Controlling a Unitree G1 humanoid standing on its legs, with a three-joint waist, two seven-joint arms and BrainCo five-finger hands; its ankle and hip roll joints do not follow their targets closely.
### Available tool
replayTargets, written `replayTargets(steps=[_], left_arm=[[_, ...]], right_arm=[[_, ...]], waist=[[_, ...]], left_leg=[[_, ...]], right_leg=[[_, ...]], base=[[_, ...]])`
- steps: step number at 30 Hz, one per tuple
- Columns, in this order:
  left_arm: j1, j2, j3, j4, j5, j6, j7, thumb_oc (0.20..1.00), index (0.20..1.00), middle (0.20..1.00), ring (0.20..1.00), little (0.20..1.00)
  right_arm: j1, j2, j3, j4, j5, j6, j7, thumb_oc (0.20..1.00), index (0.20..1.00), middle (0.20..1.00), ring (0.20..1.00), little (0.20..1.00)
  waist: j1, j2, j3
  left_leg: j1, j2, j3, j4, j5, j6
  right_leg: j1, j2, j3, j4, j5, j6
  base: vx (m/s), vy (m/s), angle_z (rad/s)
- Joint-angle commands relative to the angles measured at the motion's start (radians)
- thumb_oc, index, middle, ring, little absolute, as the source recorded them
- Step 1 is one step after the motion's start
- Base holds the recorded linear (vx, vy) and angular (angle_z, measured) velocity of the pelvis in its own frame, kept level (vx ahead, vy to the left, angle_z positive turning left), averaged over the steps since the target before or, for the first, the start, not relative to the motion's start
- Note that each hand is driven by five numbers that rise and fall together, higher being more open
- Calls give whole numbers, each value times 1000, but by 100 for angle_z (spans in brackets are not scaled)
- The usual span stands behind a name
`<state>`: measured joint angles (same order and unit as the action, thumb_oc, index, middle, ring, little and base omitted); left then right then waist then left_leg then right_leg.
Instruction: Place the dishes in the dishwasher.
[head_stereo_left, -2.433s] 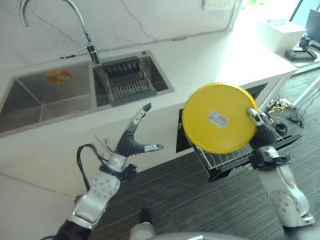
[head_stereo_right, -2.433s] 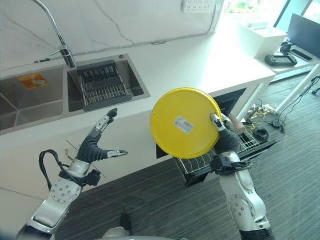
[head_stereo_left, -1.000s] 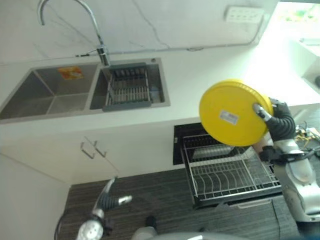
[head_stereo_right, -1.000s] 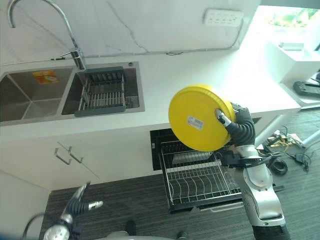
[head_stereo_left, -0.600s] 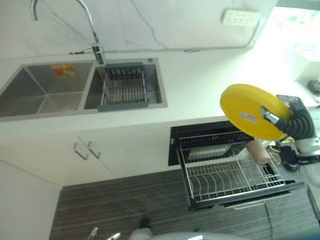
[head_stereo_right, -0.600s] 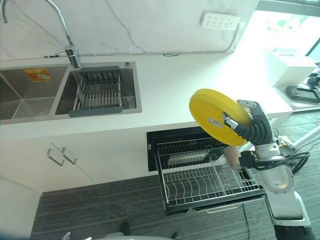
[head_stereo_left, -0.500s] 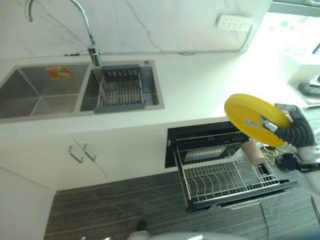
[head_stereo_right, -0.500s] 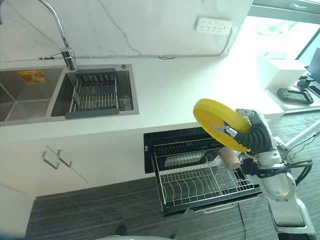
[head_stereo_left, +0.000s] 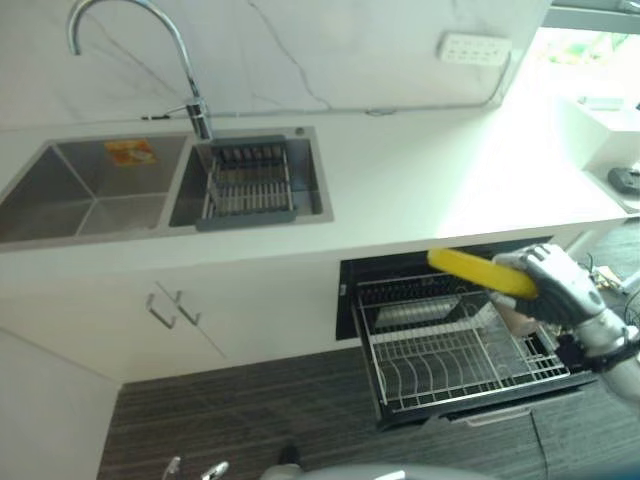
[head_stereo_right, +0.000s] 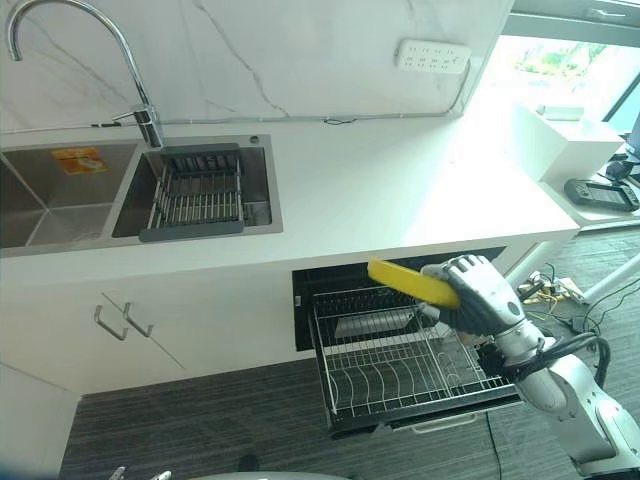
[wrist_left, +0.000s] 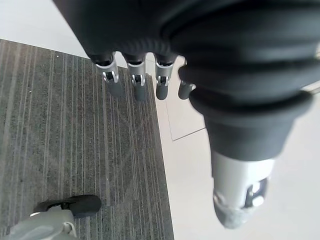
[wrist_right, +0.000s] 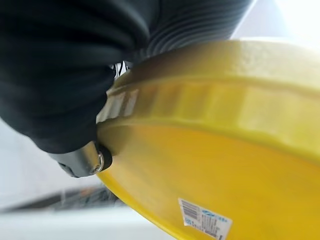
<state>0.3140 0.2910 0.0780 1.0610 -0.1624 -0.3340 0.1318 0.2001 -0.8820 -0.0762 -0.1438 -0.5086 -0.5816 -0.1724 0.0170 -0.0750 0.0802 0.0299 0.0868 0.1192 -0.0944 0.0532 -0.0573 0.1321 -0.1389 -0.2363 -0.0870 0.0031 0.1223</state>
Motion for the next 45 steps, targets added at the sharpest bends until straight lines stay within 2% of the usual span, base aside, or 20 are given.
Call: replayTargets(steps=[1, 6, 8, 10, 15, 21, 24, 25, 28, 30, 33, 39, 43, 45], left_arm=[[-64, 60, 17, 18, -63, -18, -22, 1000, 1000, 1000, 1000, 1000], [-71, 71, 6, 28, -60, -11, -26, 1000, 1000, 1000, 1000, 1000], [-75, 75, -5, 21, -47, -7, -31, 1000, 1000, 1000, 1000, 1000], [-75, 82, -30, 0, -26, -6, -28, 1000, 1000, 1000, 1000, 1000], [-76, 94, -45, -23, -26, 10, -26, 1000, 1000, 1000, 1000, 1000], [-87, 129, -76, -46, 13, 36, -23, 1000, 1000, 1000, 1000, 1000], [-88, 140, -77, -46, 26, 42, -15, 1000, 1000, 1000, 1000, 1000], [-89, 143, -75, -50, 27, 43, -12, 1000, 1000, 1000, 1000, 1000], [-115, 162, -87, -72, 31, 32, -16, 1000, 1000, 1000, 1000, 1000], [-131, 171, -104, -79, 7, 32, -9, 1000, 1000, 1000, 1000, 1000], [-139, 177, -109, -90, -4, 45, -10, 1000, 1000, 1000, 1000, 1000], [-74, 191, -98, -136, 11, 55, -20, 1000, 1000, 1000, 1000, 1000], [-24, 193, -86, -162, -7, 64, -21, 1000, 1000, 1000, 1000, 1000], [-5, 196, -81, -172, -7, 58, -24, 1000, 1000, 1000, 1000, 1000]], right_arm=[[-122, -43, 22, 6, 82, -22, -25, 200, 200, 200, 200, 200], [-157, -70, 88, 46, 90, -22, -6, 200, 200, 200, 200, 200], [-184, -65, 120, 102, 176, -10, 57, 200, 200, 200, 200, 200], [-233, -65, 184, 159, 173, 1, 110, 200, 200, 200, 200, 200], [-291, -72, 260, 240, 151, 29, 123, 200, 200, 200, 200, 200], [-397, -76, 405, 401, 93, 58, 147, 200, 200, 200, 200, 200], [-434, -77, 452, 445, 70, 85, 126, 200, 200, 200, 200, 200], [-445, -70, 459, 464, 58, 91, 108, 200, 200, 200, 200, 200], [-502, -40, 495, 550, -84, 77, -61, 200, 200, 200, 200, 200], [-544, -32, 524, 573, -172, 63, -174, 200, 200, 200, 200, 200], [-574, -53, 544, 563, -248, 43, -205, 200, 200, 200, 200, 200], [-554, -86, 558, 587, -289, 80, -267, 200, 200, 200, 200, 200], [-549, -162, 540, 589, -378, 105, -300, 200, 200, 200, 200, 200], [-551, -201, 529, 587, -366, 129, -311, 200, 200, 200, 200, 200]], waist=[[43, 13, 6], [53, 12, 6], [60, 12, 9], [76, 11, 13], [94, 8, 20], [143, -3, 45], [157, -4, 56], [160, -5, 68], [168, -3, 127], [170, 3, 154], [170, 13, 171], [179, 31, 190], [171, 56, 211], [170, 63, 219]], left_leg=[[66, 113, 3, 7, -51, -55], [67, 113, -1, 7, -51, -56], [68, 112, -6, 7, -51, -55], [70, 111, -15, 7, -51, -56], [74, 109, -23, 7, -49, -55], [77, 107, -56, 8, -41, -52], [76, 101, -71, 35, -47, -46], [58, 98, -78, 81, -58, -43], [-28, 92, -126, 256, -111, -33], [-71, 92, -141, 328, -136, -29], [-101, 85, -149, 390, -162, -29], [-119, 77, -143, 471, -202, -22], [-168, 80, -128, 558, -215, -25], [-198, 83, -128, 601, -212, -26]], right_leg=[[-27, -60, -18, 0, 52, 66], [-23, -62, -27, 0, 51, 66], [-19, -61, -30, 0, 50, 65], [-13, -60, -38, 0, 48, 64], [-6, -59, -43, 0, 46, 61], [12, -51, -70, 14, 38, 53], [10, -47, -70, 52, 15, 41], [-3, -48, -71, 92, 0, 32], [-76, -64, -63, 236, -44, 11], [-105, -74, -53, 277, -61, 3], [-124, -89, -50, 319, -77, 1], [-115, -112, -55, 358, -98, -1], [-142, -124, -47, 419, -121, -14], [-166, -129, -41, 459, -131, -20]], base=[[0, 0, 0], [17, -9, 4], [33, -18, 8], [53, -31, 13], [25, -11, 3], [50, -44, 13], [50, -11, 7], [-19, -11, 9], [-79, -23, 15], [-93, -25, 17], [-22, 31, 2], [101, 32, 1], [60, 75, -5], [18, 38, -7]])
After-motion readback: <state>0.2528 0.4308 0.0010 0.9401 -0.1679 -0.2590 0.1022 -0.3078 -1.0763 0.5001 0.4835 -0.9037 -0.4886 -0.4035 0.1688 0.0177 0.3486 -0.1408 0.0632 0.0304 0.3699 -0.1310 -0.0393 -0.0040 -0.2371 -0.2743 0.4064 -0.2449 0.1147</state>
